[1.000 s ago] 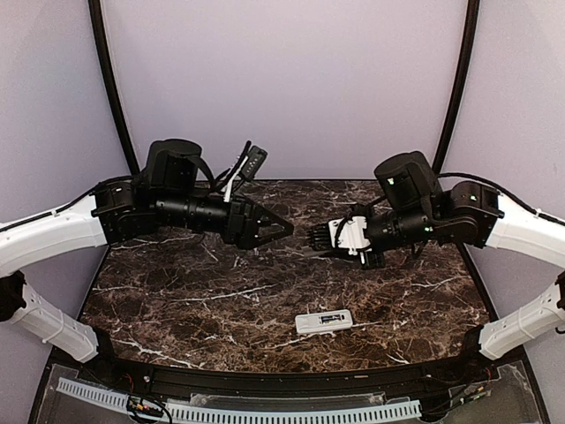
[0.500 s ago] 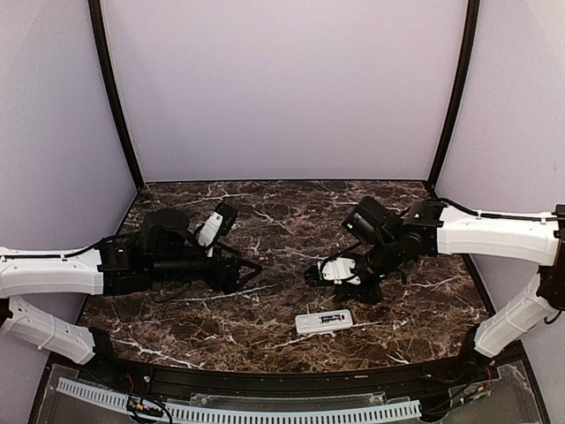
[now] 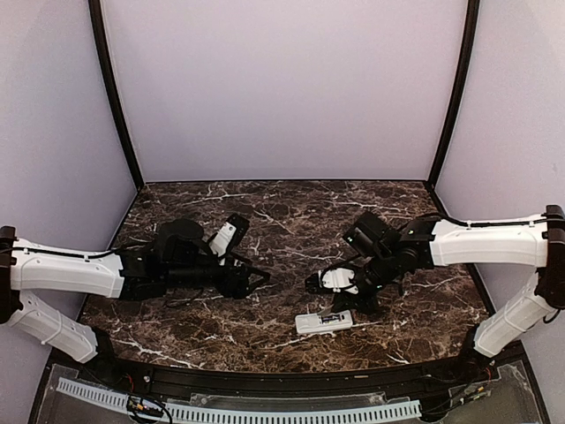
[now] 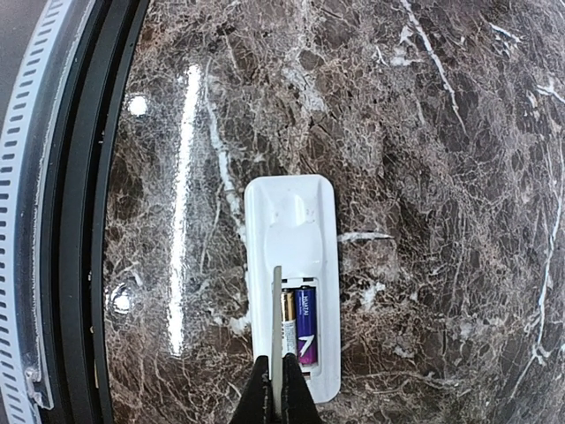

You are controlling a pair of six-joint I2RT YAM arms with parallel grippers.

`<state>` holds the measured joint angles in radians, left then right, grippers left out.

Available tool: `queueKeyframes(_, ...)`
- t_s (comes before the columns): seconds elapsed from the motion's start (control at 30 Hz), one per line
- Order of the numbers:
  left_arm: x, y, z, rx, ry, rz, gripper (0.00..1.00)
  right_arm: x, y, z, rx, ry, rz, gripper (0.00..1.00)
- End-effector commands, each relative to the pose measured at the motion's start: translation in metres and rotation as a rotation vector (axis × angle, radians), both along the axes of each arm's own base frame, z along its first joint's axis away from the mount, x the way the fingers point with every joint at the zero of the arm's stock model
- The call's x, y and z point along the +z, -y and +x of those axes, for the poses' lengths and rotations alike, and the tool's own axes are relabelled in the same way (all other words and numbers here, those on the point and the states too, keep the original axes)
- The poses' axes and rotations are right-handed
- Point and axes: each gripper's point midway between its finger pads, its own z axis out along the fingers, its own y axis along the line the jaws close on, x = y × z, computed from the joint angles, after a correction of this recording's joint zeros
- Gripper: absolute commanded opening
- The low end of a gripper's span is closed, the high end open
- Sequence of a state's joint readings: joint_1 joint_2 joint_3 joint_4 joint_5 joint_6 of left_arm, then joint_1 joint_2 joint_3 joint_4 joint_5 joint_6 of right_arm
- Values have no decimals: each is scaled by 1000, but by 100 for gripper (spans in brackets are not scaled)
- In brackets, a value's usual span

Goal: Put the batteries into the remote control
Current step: Pass from the right arm to the left

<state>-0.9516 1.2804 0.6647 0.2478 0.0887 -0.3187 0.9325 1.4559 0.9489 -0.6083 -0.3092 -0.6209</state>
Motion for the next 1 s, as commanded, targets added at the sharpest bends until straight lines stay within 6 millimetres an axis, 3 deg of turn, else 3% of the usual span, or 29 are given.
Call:
queueKeyframes(0.0,5,11,-14,-123,45,-40,69,14,-8,2,-23,-43,66,0)
queueKeyframes(0.13,24,12,-28,-218,173,-106,67,36,-13,-2,-50,-110,125,0)
queueKeyframes(0.23,37,19,-55,-350,306,-173,67,53,-15,-6,-69,-150,183,0)
queueKeyframes(0.3,33,30,-74,-459,375,-157,69,66,-16,-12,-72,-170,224,0)
queueKeyframes(0.47,11,63,-81,-579,366,-94,71,94,-19,-23,-72,-206,336,0)
queueKeyframes(0.6,24,90,-80,-606,384,-130,71,110,-24,-29,-70,-240,415,0)
queueKeyframes(0.73,39,104,-80,-617,362,-176,56,112,-25,-31,-68,-256,424,0)
queueKeyframes(0.97,38,109,-84,-623,345,-165,33,114,-26,-31,-68,-264,432,0)
